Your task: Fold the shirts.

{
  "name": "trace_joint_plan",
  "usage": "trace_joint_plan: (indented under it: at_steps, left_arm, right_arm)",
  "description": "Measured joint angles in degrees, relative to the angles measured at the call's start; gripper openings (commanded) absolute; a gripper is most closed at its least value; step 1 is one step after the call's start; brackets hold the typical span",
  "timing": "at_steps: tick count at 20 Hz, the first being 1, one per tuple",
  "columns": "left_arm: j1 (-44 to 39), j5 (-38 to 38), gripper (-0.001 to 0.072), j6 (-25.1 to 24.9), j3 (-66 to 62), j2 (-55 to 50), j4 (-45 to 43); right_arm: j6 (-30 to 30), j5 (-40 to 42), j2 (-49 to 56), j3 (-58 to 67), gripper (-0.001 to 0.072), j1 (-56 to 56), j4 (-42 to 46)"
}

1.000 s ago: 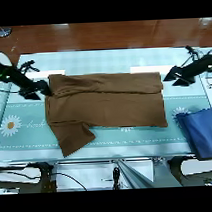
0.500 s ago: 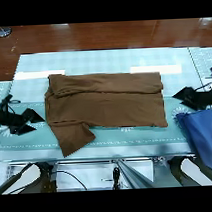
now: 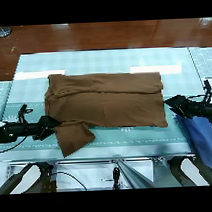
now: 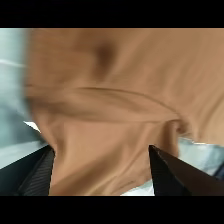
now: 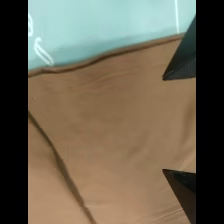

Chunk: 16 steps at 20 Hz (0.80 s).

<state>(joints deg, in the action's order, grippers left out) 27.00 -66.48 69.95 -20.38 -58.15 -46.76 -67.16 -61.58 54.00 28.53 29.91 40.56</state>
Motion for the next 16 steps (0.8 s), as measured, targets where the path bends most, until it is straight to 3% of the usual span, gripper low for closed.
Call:
trace_joint_plan:
  at_steps: [1, 2, 3, 9, 16]
  left_arm:
    - [-1.18, 0.63, 0.0634, -0.20, 0.35, 0.02, 0.15]
    - [-2.40, 1.66, 0.0206, -0.33, 0.61, 0.02, 0.33]
    - [-3.45, 3.61, 0.0037, -0.59, 0.81, 0.02, -0.13]
    - [-5.70, 4.57, 0.0019, -1.20, 0.35, 0.15, -0.17]
    - [-6.05, 4.24, 0.0019, -1.40, 0.22, 0.22, 0.31]
  right_arm:
    - [0.07, 0.28, -0.11, 0.02, 0.0633, 0.42, -0.04]
    - [0.04, 0.48, -0.13, 0.33, 0.0632, 1.07, 0.24]
    - [-0.20, 0.83, -0.20, 0.87, 0.0632, 2.03, 1.60]
    - [-8.96, -4.26, -0.20, 1.14, 0.0619, 5.95, 17.66]
    - [-13.49, -8.92, 1.75, -2.91, 0.0619, 0.02, 23.10]
